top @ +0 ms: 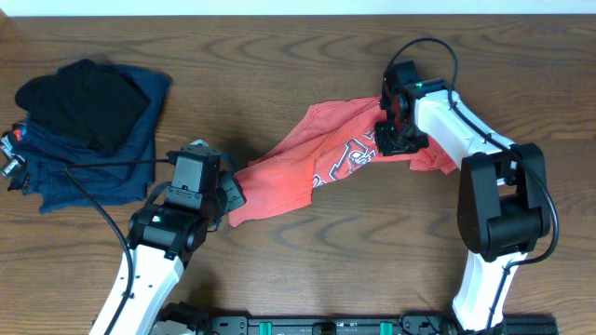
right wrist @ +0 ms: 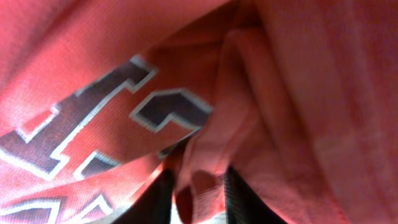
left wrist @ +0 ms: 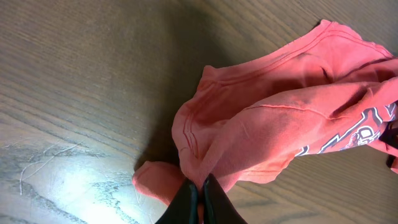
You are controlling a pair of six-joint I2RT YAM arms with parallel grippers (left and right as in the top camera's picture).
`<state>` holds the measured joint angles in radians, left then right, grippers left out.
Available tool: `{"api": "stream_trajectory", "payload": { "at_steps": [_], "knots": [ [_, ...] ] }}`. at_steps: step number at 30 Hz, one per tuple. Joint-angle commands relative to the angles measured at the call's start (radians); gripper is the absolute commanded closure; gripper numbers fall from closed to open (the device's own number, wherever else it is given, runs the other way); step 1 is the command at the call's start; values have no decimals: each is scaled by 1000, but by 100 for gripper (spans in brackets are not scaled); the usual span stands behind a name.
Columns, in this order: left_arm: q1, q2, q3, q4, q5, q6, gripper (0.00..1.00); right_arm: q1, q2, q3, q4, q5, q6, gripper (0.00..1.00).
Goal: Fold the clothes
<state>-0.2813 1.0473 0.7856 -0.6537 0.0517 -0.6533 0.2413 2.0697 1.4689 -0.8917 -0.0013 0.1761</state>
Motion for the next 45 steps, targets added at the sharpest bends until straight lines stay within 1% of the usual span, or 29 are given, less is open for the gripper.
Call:
{"api": "stream_trajectory", "payload": {
  "at_steps": [1, 3, 4, 7, 9, 11, 12, 14, 16, 18, 21, 24, 26, 30, 33, 38, 42, 45],
  "knots": [
    [3, 2, 4, -1, -19, 10, 94, 1, 4, 3, 10, 83, 84, 85],
    [3, 2, 4, -1, -19, 10, 94, -2, 3, 3, 8, 84, 90, 97],
    [3, 2, 4, -1, -19, 10, 94, -5, 2, 3, 5, 84, 90, 99],
    [3, 2, 4, -1, -19, 10, 94, -14, -14, 10, -24, 102, 107, 99],
    [3, 2, 4, -1, -19, 10, 94, -23, -43, 40, -90, 144, 113, 99],
    [3, 2, 4, -1, -19, 11, 94, -49, -92, 91, -176, 275, 152, 99],
    [3, 2, 4, -1, -19, 19, 94, -83, -141, 136, -232, 392, 183, 99],
    [3, 2, 4, -1, -21, 40, 94, -140, -200, 185, -267, 486, 187, 99],
    [3, 2, 4, -1, -43, 64, 94, -219, -253, 225, -269, 526, 178, 99],
    [4, -1, 4, 0, -101, 77, 94, -329, -301, 259, -261, 498, 167, 99],
    [15, -23, 4, 33, -164, 77, 94, -520, -343, 277, -262, 354, 167, 99],
    [21, -48, 4, 82, -165, 77, 94, -649, -345, 275, -282, 210, 150, 99],
    [21, -63, 4, 95, -164, 77, 94, -699, -342, 262, -288, 153, 133, 99],
    [21, -88, 4, 74, -146, 77, 94, -744, -341, 223, -296, 143, 119, 99],
    [21, -94, 4, 42, -118, 77, 94, -744, -341, 214, -317, 143, 88, 99],
    [21, -95, 4, -10, -116, 77, 94, -744, -341, 212, -365, 154, 85, 99],
    [21, -107, 6, 67, -116, 90, 94, -752, -346, 214, -357, 134, 86, 99],
    [23, -148, 23, 130, -116, 108, 94, -796, -373, 215, -316, 158, 186, 99]
  ]
}}
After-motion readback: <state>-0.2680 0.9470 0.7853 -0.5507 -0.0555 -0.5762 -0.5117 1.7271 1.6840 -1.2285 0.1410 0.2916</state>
